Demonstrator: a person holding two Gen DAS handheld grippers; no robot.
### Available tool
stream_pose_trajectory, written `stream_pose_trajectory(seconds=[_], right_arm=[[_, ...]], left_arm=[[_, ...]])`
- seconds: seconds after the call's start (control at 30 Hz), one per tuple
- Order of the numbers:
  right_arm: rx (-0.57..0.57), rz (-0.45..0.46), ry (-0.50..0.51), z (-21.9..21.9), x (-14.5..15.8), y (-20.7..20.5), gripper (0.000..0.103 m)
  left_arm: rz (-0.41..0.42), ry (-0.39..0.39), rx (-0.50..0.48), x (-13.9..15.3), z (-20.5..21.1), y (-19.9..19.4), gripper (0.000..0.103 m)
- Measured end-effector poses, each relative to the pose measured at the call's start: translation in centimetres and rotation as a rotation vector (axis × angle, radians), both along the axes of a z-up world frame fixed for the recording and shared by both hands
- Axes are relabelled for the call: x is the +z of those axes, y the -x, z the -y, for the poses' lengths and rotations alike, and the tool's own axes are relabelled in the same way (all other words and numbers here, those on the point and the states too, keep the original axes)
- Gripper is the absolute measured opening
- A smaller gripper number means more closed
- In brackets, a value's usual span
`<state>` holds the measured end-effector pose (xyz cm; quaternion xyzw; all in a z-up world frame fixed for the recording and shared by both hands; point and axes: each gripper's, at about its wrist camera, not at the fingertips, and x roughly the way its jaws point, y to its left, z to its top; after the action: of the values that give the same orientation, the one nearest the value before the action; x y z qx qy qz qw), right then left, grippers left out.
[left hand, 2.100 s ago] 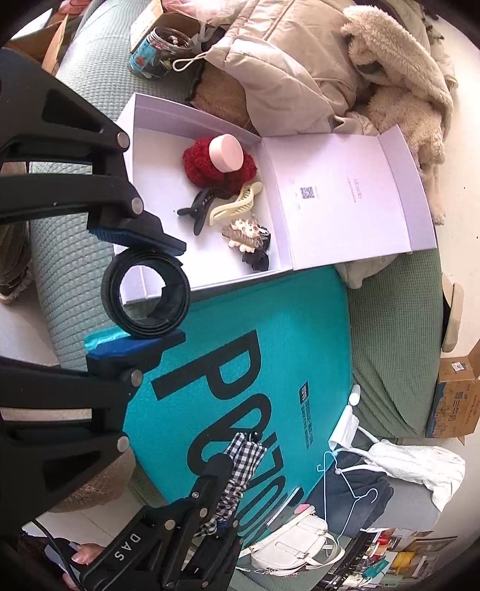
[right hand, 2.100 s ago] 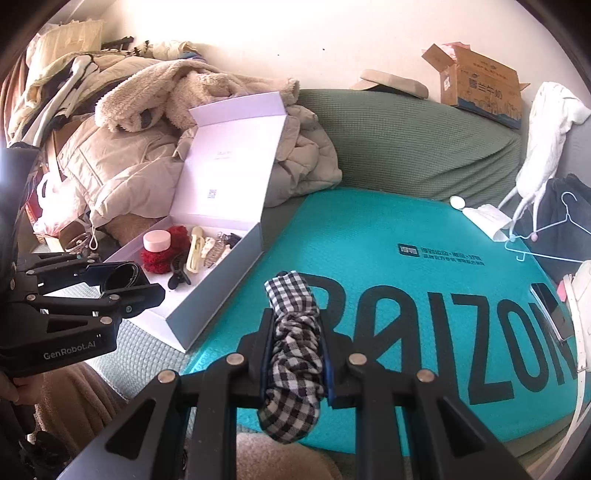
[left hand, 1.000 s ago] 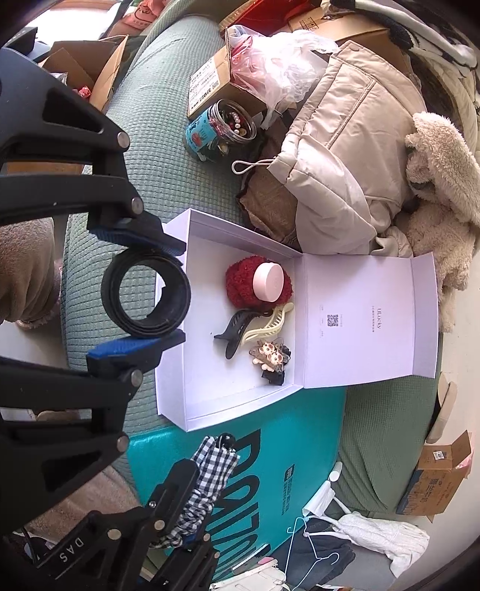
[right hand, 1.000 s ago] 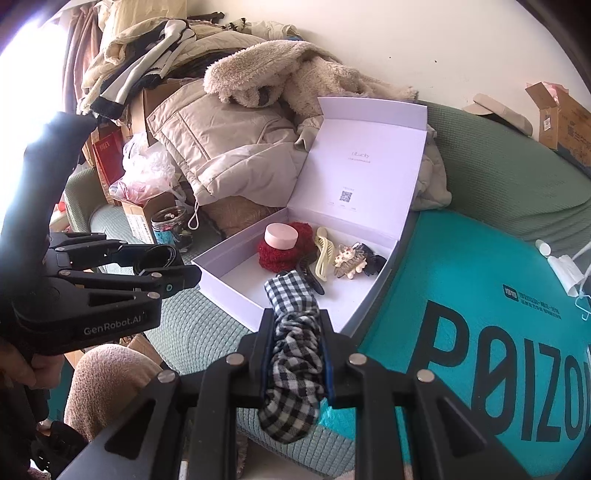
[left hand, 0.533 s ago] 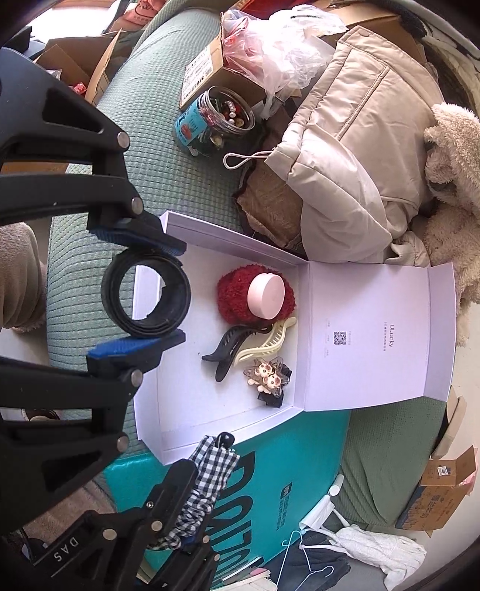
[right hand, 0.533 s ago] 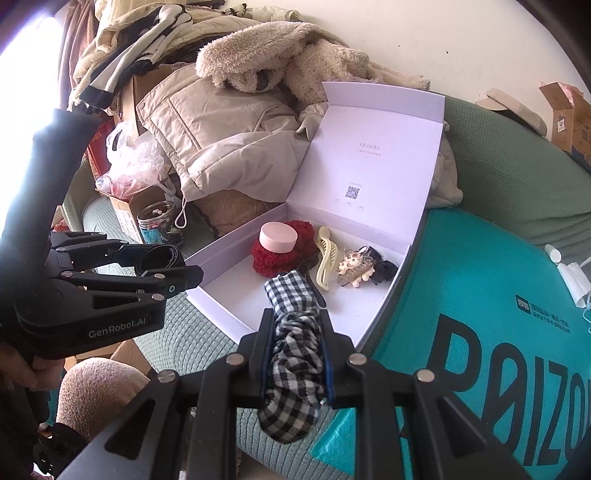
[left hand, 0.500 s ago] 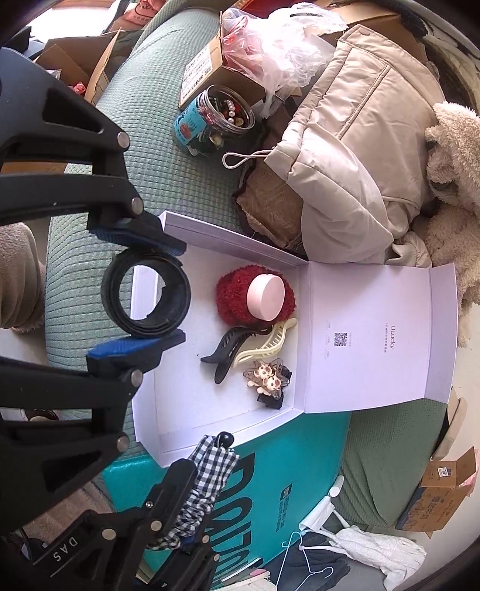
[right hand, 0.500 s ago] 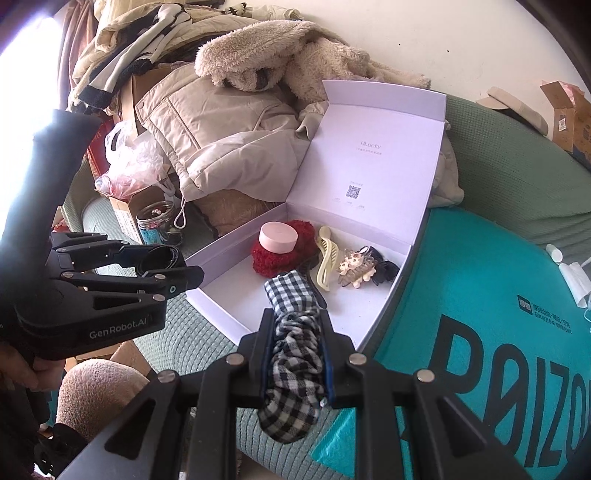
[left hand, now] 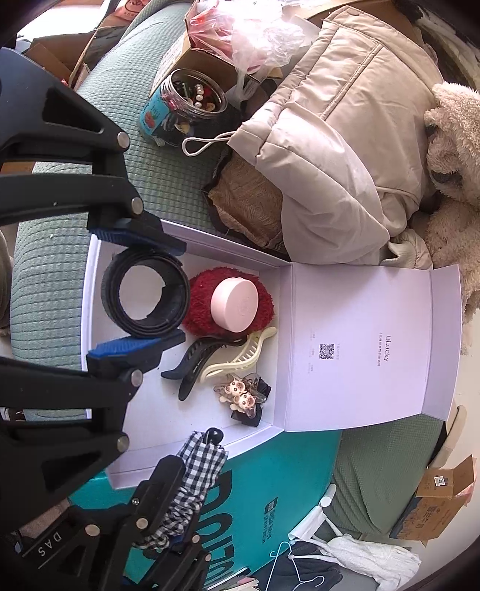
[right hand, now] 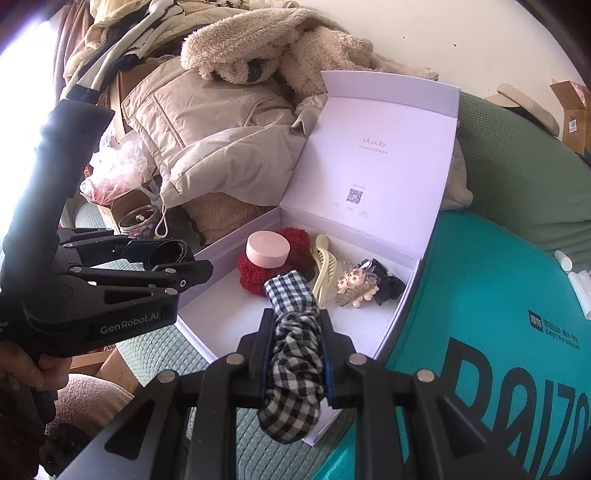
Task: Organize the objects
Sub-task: 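Carry the black ring and checkered scrunchie with both grippers into the white box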
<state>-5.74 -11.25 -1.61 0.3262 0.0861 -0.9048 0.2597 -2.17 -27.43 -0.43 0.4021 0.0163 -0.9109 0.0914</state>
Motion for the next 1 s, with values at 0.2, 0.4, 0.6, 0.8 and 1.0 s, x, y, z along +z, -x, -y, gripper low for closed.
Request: stream_pose_trajectory(seconds=[0.2, 0.4, 0.6, 0.8, 1.0], right_arm=[[0.009, -0.003, -0.007, 0.4, 0.0, 2.0, 0.021], [0.011, 0.014, -0.004, 0.5, -0.4, 4.2, 0.021], [0.004, 0.031, 0.000, 0.3, -1.0, 6.6, 0.021], [0.012, 0.039, -0.002, 0.7, -1.4, 9.2, 0.021], [0.030, 0.043, 0.000, 1.6, -1.7, 12.0, 0.021]], left_arm=[[0.001, 0.003, -0.011, -0.3, 0.3, 2.3, 0.039], [-0.010, -0.007, -0.017, -0.4, 1.2, 4.4, 0.039], [-0.019, 0.006, -0.039, -0.3, 1.1, 6.9, 0.039], [-0.029, 0.008, -0.055, -0.3, 0.8, 9.6, 0.039], [-0.034, -0.003, -0.053, -0.6, 1.3, 12.0, 0.039]])
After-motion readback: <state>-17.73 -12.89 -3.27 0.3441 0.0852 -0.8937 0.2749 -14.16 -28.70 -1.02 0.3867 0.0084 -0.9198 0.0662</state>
